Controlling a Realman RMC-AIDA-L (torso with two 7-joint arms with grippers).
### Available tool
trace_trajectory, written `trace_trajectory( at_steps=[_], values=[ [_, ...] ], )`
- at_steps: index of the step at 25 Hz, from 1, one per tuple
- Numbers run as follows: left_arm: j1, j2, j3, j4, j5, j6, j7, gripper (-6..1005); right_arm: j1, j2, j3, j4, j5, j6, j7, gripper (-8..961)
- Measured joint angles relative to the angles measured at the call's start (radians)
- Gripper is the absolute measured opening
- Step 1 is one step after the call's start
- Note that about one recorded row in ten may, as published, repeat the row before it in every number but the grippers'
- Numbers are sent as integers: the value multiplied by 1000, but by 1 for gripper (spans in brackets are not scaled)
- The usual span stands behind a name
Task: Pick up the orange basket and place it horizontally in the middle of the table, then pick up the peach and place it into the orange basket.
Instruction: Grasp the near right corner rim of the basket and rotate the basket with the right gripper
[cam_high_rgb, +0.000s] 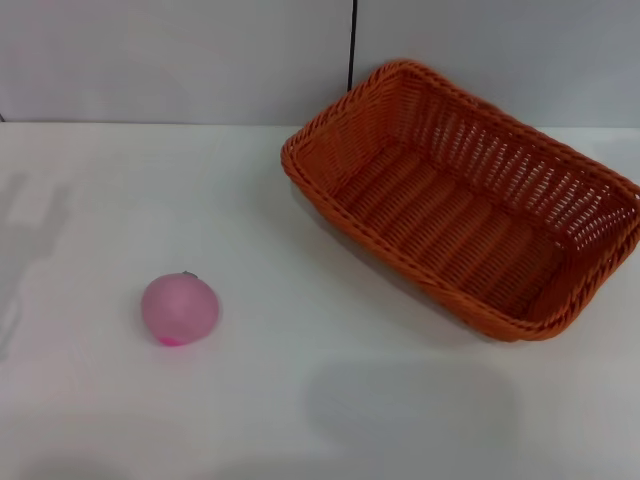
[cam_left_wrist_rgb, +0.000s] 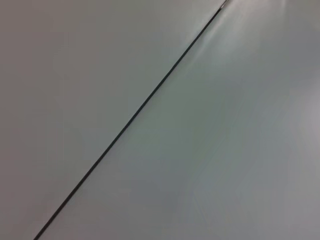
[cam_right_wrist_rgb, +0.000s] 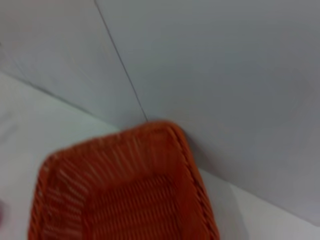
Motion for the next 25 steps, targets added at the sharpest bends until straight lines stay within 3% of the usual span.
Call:
trace_trajectory(
  at_steps=[8,25],
  values=[
    [-4,-2,5,2,0,13,-2,777,-7,18,-154,100,-43,140,-1,553],
    [-1,-2,14,3,0,24,-10,769,-6,34,-202,256,-57,256,-41,548]
  ],
)
